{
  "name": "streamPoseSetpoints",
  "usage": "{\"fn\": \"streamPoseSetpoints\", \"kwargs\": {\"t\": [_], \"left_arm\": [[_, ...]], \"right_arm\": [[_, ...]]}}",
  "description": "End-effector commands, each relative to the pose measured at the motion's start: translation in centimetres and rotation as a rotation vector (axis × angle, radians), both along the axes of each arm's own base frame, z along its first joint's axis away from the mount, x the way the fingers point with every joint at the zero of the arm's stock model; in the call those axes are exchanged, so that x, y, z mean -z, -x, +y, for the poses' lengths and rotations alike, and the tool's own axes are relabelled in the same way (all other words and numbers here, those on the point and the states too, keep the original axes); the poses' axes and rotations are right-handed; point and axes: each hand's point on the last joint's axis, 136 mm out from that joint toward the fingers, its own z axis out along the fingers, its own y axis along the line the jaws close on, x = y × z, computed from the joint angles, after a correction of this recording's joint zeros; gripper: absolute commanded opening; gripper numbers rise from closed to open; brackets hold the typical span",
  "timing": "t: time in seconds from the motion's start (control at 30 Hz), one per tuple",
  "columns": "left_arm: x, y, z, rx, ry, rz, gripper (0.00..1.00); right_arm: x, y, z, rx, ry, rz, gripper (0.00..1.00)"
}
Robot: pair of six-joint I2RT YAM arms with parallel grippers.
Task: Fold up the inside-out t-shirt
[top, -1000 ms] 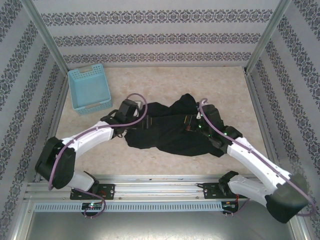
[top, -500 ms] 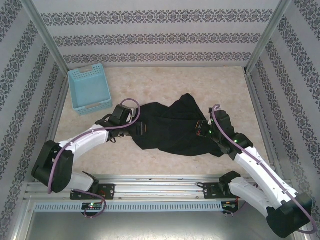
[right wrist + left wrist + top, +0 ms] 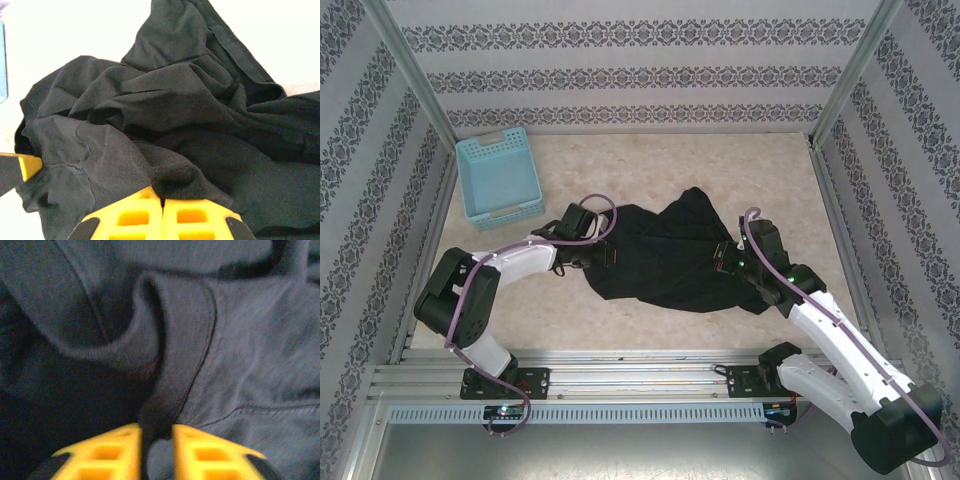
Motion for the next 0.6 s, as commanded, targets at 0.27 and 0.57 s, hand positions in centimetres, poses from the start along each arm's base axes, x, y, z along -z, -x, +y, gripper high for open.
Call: {"fn": "streamPoseSetpoints", "kwargs": {"t": [0.27,0.57], "left_arm": [[-12.0,-4.5,2.2,-0.094,0.087,-0.366,0.0],[-9.3,-5.9,4.6,-0.184,0.053,-0.294,0.0]], "right_arm": [[-3.3,-0.3,-0.7,-0.045,0.054,0.002,0.0],[4.3,-7.2,-1.7,0.005,0.068,0.193,0.01]]}}
